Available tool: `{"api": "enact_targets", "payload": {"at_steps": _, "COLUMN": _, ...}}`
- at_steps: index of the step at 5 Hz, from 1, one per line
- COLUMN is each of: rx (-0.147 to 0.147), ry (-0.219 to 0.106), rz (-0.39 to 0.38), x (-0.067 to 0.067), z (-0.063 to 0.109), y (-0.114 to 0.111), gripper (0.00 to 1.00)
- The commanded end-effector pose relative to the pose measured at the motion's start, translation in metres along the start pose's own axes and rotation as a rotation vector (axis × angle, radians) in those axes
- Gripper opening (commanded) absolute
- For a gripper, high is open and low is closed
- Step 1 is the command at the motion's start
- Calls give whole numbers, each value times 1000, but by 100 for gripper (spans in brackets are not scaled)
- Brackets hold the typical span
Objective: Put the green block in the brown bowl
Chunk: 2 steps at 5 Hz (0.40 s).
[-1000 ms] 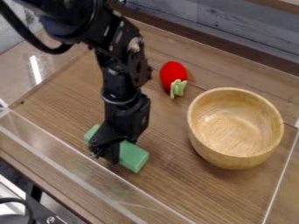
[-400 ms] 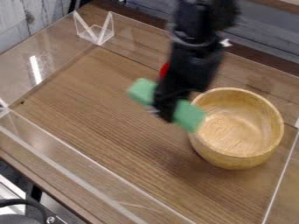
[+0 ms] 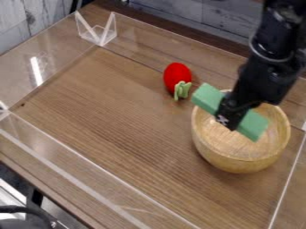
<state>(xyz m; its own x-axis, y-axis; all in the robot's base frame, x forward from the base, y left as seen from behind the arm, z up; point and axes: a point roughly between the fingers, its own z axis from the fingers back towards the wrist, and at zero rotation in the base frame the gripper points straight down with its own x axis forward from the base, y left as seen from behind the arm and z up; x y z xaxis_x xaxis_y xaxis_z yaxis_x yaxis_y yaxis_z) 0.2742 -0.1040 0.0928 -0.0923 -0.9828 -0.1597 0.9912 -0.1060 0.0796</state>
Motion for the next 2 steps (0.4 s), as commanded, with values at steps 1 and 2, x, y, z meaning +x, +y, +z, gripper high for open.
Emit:
{"api": "enact_targets", "payload": {"at_steps": 1, "rx": 55, "ry": -23, "rz": -6, "x": -7, "z": 3, "y": 16, "gripper": 100}}
{"api": "enact_targets", "payload": {"at_steps": 2, "rx": 51, "ry": -33, "rz": -4, "x": -4, "z": -13, "y": 17, "gripper": 100}}
